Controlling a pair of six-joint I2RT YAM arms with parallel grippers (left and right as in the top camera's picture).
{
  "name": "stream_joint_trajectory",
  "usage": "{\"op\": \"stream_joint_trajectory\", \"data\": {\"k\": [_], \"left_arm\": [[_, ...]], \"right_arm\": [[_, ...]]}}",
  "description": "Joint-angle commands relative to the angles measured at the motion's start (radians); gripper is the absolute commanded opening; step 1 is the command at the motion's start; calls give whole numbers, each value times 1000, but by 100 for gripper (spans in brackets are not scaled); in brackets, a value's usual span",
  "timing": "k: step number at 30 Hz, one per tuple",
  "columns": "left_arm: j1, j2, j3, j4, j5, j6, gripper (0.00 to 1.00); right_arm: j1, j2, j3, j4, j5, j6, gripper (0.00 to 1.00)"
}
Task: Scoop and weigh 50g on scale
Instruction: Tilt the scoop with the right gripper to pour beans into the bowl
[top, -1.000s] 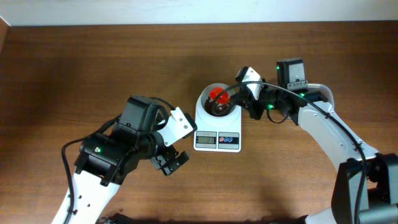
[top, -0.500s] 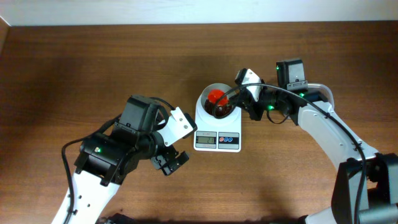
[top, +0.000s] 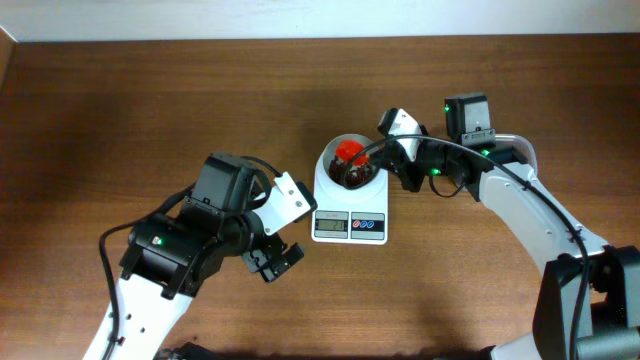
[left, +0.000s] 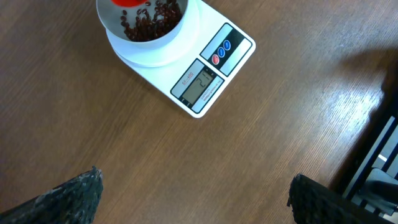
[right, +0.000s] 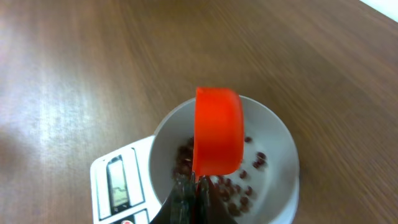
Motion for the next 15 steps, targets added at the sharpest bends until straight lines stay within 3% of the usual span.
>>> {"op": "stream_joint_trajectory", "data": {"k": [1,5,8,15], "left_arm": [[6,-5,23,-1,-3,16,99],[6,-5,23,-1,-3,16,99],[6,-5,23,-1,-3,16,99],[6,-5,23,-1,-3,16,99]], "right_arm": [[4,9,-3,15,61,-7,4],[4,9,-3,12,-26,27,4],[4,9,-3,29,105,64,4],[4,9,-3,49,62,91,4]]}}
